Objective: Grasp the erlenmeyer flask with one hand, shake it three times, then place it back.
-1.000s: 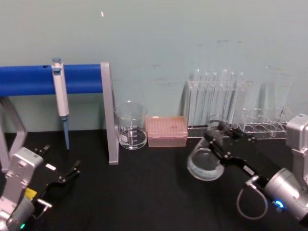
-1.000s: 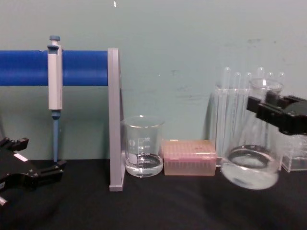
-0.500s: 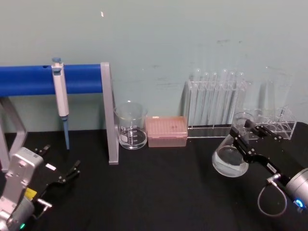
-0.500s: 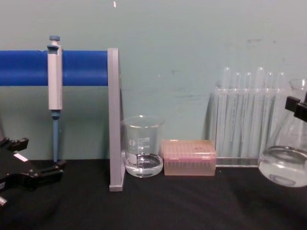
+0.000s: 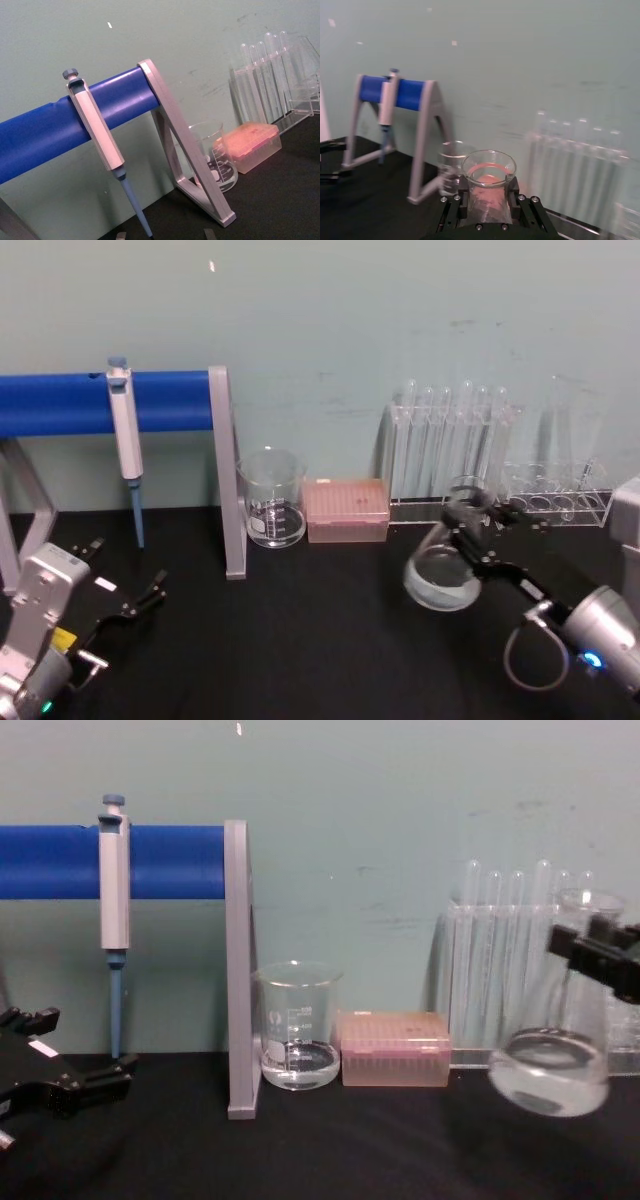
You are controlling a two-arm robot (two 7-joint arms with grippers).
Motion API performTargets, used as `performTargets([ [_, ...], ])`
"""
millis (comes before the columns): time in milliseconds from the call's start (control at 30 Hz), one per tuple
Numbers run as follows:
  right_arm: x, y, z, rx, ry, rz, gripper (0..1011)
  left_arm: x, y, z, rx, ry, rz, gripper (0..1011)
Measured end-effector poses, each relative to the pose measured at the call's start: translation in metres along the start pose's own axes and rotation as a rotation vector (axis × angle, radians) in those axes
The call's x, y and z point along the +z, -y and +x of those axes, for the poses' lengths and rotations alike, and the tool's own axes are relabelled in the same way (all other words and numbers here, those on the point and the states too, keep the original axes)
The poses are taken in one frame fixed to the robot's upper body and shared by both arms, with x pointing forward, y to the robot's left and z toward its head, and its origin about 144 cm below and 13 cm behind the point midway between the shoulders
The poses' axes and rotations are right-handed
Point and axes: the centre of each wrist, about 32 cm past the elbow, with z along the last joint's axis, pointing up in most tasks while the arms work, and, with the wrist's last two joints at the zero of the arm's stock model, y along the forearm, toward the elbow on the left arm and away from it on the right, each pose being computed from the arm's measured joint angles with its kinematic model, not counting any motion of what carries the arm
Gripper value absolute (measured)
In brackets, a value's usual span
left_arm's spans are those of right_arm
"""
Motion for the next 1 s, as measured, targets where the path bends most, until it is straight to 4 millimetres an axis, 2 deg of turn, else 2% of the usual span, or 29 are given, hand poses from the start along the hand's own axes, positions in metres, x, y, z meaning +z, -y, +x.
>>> performTargets([
  [367,-0.002,-0.032,-0.028,0.213,-0.042,0.016,456,0.000,0.000,0.000,0.000,0.000,0.000,1001],
  [767,-0.005,-0.053,-0.055,0.405,-0.065,0.003,456,0.000,0.000,0.000,0.000,0.000,0.000,1001],
  [1000,-0.005,-0.059,-0.064,0.463,-0.069,-0.001,456,0.000,0.000,0.000,0.000,0.000,0.000,1001],
])
